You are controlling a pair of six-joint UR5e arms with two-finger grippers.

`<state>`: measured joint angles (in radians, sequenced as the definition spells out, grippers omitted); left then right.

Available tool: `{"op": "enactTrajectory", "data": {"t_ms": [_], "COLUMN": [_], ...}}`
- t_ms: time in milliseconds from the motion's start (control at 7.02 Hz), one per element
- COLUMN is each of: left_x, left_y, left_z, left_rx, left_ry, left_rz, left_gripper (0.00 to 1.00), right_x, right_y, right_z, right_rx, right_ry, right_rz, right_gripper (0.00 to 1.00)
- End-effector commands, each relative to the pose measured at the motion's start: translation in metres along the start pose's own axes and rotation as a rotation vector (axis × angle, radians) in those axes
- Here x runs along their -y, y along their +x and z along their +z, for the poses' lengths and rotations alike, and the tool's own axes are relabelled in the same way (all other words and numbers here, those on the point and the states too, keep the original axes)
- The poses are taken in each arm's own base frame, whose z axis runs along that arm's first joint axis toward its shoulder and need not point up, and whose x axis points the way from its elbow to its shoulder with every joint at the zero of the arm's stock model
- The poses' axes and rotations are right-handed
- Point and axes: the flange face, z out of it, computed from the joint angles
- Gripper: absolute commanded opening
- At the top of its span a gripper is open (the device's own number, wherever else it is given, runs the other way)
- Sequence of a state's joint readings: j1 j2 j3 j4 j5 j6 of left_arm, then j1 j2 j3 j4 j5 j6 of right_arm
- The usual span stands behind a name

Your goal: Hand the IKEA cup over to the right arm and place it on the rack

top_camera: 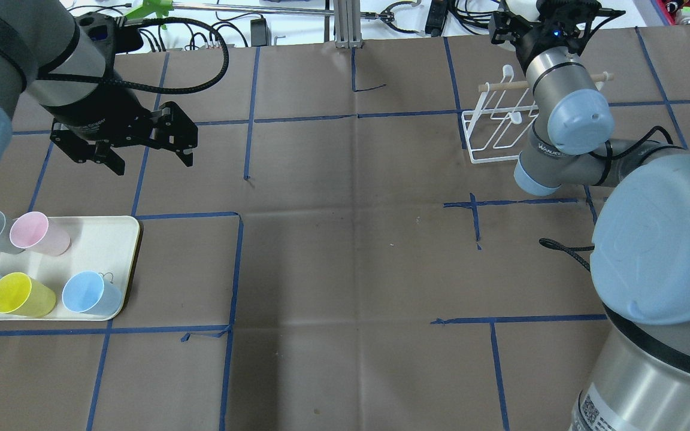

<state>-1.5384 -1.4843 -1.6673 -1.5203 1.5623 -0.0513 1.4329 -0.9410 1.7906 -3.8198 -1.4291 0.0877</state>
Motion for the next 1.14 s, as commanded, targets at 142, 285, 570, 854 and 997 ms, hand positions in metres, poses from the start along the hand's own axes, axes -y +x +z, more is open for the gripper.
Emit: {"op": "enactTrajectory", "data": {"t_ms": [142,285,570,854,997], "left_x": [0.001,0.005,-0.014,-0.051,-0.068], "left_y": [-0.031,-0.074,-0.166,-0.202,-0.215], "left_z": [0.01,0.026,0.062,0.072,0.085], "left_rx": [0.015,0.008,-0.019,-0.029,-0.044], "left_ry": [-0.026,-0.054,-0.116,-0.13,-0.148], "left_rz": [0.122,0.107,0.083,0.029,-0.002], "left_gripper": [0.99,0.99,0.99,0.99,0.99], "right_x": [-0.017,-0.023,-0.031,-0.033,-0.034], "right_y": [0.01,0.01,0.01,0.009,0.009], "right_z": [-0.001,-0.003,-0.005,-0.004,-0.004], "right_rx": [-0.018,-0.018,-0.018,-0.016,-0.015], "right_ry": [-0.007,-0.023,-0.038,-0.043,-0.044], "right_rz": [0.002,0.004,0.006,0.007,0.007], "right_gripper": [0.28,0.28,0.28,0.29,0.29]}}
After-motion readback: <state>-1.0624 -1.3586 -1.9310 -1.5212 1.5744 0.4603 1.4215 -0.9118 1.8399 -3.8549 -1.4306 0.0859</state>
